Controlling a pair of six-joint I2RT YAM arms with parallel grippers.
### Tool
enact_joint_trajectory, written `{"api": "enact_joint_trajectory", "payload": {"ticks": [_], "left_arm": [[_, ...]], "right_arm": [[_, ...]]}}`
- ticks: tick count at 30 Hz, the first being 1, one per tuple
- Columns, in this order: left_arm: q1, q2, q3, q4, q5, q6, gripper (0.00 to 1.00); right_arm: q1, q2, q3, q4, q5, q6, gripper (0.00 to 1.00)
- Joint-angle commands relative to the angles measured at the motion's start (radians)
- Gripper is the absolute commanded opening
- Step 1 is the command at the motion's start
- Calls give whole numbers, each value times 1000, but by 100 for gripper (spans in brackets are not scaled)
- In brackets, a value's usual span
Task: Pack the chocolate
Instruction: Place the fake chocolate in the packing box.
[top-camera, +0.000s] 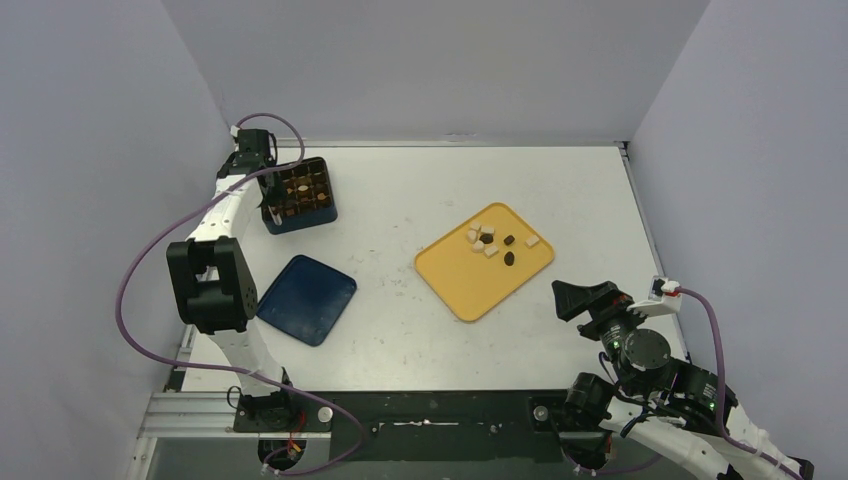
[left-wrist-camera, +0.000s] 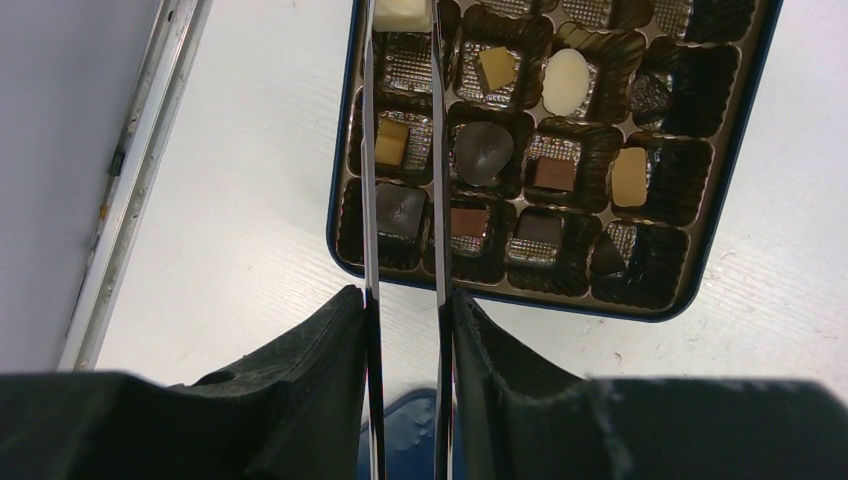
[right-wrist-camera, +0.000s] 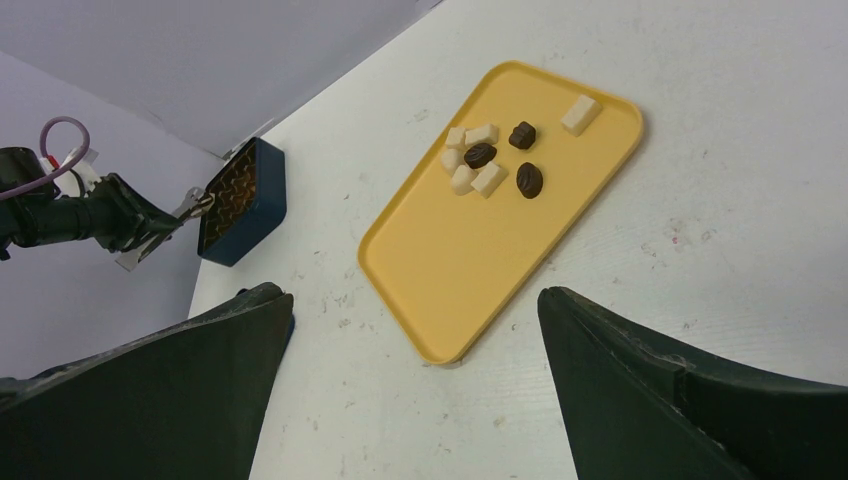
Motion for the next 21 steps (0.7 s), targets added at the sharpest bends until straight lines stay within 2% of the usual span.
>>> {"api": "enact_joint_trajectory", "payload": {"ticks": [1,7,21], "left_arm": [[1,-25,25,20,19,-14,32],[-1,-51,-21,28,40,-23,35],[-1,-95,16,5,27,-20,38]], "right_arm": [[12,-3,4,26,17,-5,100],[13,-5,4,25,16,-5,100],[24,-13,1,26,13,-1,100]]}}
